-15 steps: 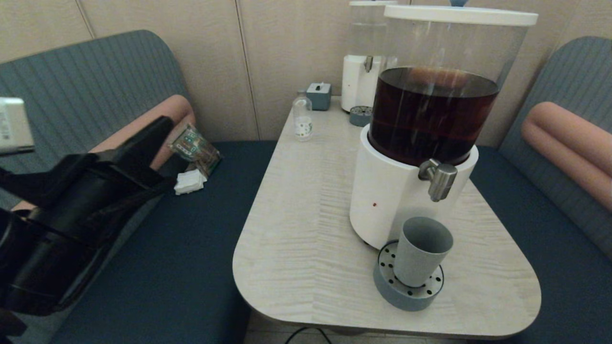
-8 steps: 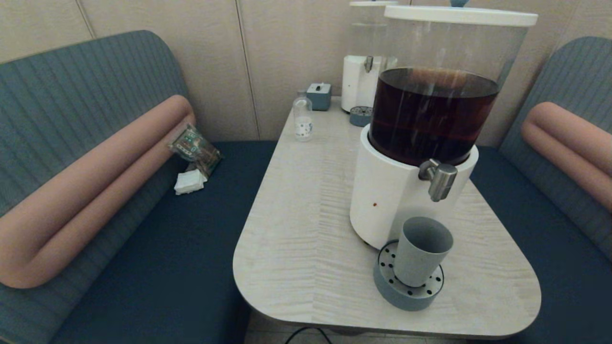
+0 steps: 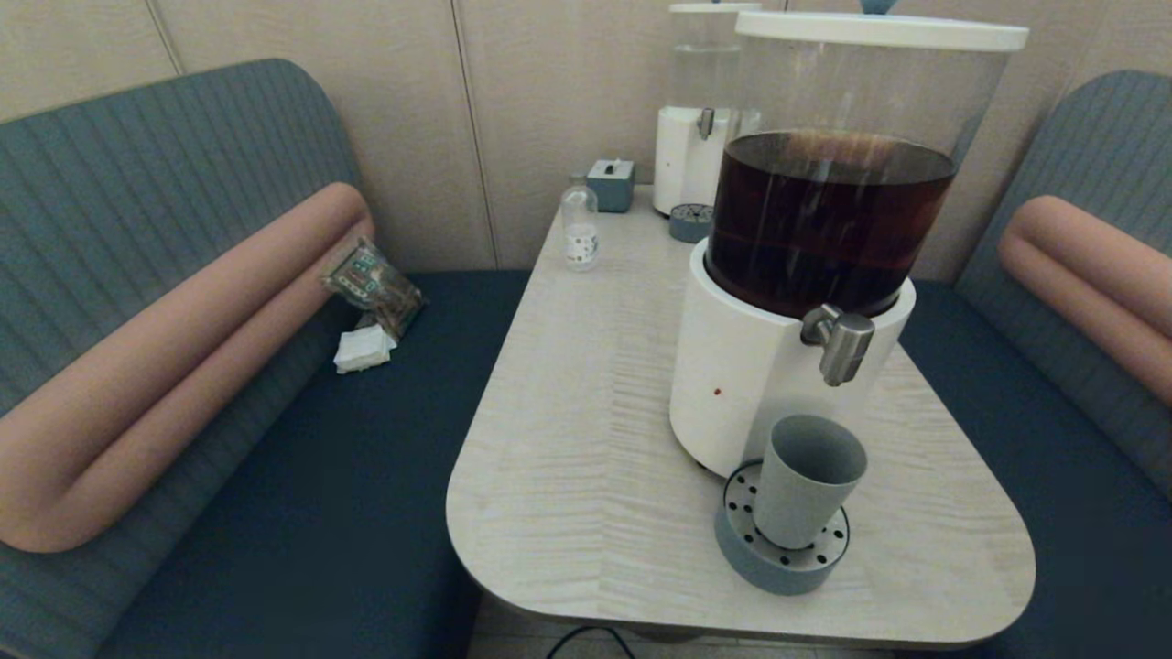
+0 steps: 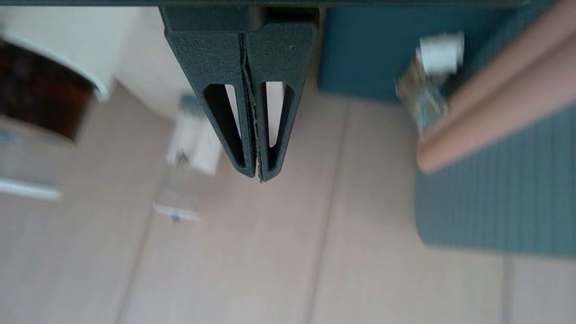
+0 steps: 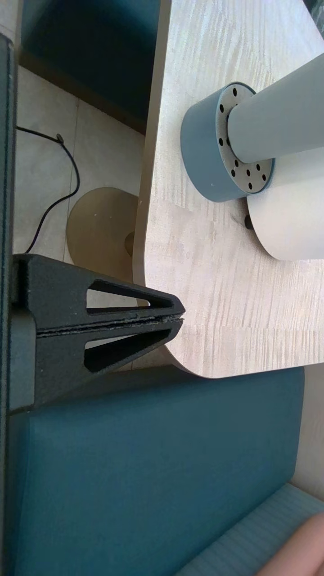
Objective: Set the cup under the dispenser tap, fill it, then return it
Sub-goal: Turn on the faucet
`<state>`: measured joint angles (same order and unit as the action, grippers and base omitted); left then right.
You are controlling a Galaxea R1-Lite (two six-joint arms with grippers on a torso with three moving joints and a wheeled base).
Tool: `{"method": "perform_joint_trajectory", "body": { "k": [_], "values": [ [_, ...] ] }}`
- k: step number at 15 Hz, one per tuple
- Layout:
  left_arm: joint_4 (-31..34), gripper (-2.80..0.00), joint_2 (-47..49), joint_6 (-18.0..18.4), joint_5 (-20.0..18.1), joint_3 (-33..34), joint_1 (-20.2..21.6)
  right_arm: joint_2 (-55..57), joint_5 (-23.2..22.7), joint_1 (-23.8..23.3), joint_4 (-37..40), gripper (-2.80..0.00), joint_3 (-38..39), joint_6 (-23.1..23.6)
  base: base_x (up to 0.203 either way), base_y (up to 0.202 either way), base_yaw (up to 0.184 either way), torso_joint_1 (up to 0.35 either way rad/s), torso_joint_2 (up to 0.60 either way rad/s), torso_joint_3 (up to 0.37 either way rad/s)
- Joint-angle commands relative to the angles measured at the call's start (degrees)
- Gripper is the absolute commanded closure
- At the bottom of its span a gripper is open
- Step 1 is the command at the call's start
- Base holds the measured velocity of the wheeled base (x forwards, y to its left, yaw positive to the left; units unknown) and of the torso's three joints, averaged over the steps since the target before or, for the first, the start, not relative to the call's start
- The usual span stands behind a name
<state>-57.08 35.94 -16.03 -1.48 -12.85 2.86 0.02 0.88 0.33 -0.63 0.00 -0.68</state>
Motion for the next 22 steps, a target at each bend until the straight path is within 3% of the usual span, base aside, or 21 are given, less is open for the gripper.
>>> {"method": "perform_joint_trajectory", "body": {
  "k": [1,5,7,9,12,16,17,19,22],
  "values": [
    [9.8,0.0,-9.2,-0.6,-0.5,-1.3,-0.2,0.0,0.0,0.1,-0.1,0.0,0.0,0.0,0.0,0.0,0.0,0.0,0.0,0.0],
    [22.6,0.0,-19.4,-0.8,-3.5,-1.1,-0.2,-0.1,0.0,0.0,0.0,0.0,0.0,0.0,0.0,0.0,0.0,0.0,0.0,0.0],
    [27.8,0.0,-23.1,1.9,-5.2,0.4,-0.5,0.0,0.0,0.0,0.0,0.0,0.0,0.0,0.0,0.0,0.0,0.0,0.0,0.0],
    [28.5,0.0,-23.7,4.6,-5.4,2.8,-0.8,-0.1,0.0,0.0,-0.1,0.0,0.0,0.0,0.0,0.0,0.0,0.0,0.0,0.0],
    [28.0,0.0,-24.0,11.3,-5.1,10.0,-0.9,-0.1,0.0,0.0,0.0,0.0,0.0,0.0,0.0,0.0,0.0,0.0,0.0,0.0],
    [28.4,0.0,-27.4,13.2,-2.9,12.9,-1.7,0.0,0.0,0.0,-0.1,0.0,0.0,0.0,0.0,0.0,0.0,0.0,0.0,0.0],
    [30.5,0.0,-29.5,13.1,-2.7,12.9,-1.8,-0.1,0.0,0.0,-0.1,0.0,0.0,0.0,0.0,0.0,0.0,0.0,0.0,0.0],
    [40.6,0.0,-35.7,13.5,-2.4,12.9,-2.0,-0.1,0.0,0.0,0.0,0.0,0.0,0.0,0.0,0.0,0.0,0.0,0.0,0.0],
    [48.6,0.0,-35.9,14.5,-2.1,12.9,-2.1,-0.1,0.0,0.0,0.0,0.0,0.0,0.0,0.0,0.0,0.0,0.0,0.0,0.0]
  ]
}}
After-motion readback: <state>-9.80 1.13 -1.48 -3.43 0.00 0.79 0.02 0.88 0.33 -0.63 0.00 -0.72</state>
